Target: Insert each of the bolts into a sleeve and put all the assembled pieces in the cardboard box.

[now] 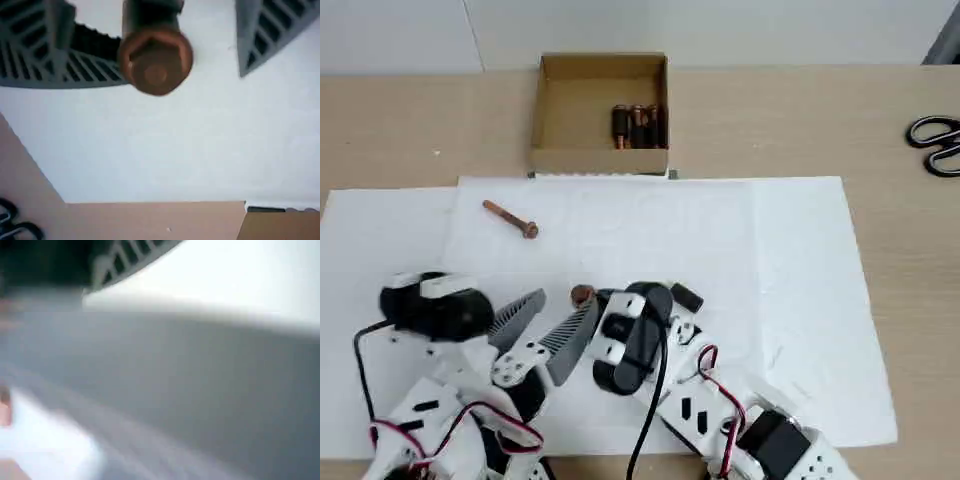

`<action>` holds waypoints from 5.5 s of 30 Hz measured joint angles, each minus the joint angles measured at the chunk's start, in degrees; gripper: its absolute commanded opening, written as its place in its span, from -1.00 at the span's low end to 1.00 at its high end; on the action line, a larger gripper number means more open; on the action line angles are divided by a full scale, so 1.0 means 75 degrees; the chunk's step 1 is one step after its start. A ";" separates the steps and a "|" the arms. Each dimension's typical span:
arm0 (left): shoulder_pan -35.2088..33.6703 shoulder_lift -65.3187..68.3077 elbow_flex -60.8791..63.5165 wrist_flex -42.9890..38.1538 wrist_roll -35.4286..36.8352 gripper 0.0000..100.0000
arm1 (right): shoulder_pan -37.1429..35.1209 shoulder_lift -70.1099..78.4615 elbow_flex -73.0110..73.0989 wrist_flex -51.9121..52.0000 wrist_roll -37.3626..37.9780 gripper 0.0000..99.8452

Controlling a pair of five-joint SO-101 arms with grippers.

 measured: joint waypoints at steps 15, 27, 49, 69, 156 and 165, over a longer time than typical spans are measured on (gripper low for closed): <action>-0.2403 -0.0012 0.0574 -0.1032 -0.0387 -0.99 | 0.2063 0.0012 0.0527 -0.0316 -0.0715 -1.00; -0.3001 0.0070 0.4185 -0.2544 -0.1207 -0.99 | 0.3329 0.4196 -0.2028 -0.0328 -0.1770 -1.00; -0.3001 0.0070 0.5228 -0.3411 -0.1313 -0.99 | 0.3317 1.4758 -1.1640 -0.1325 -0.1172 -0.99; -0.3024 0.0070 0.5228 -0.3411 -0.1313 -0.99 | 0.3141 2.1087 -1.9153 0.0105 0.0164 -0.65; -0.3024 0.0070 0.5228 -0.3411 -0.1313 -0.99 | 0.3141 1.1569 -0.9389 0.7127 0.1242 -0.70; -0.3024 0.0070 0.5228 -0.3411 -0.1313 -0.99 | 0.3141 1.1569 -0.7959 0.5814 0.2122 -0.70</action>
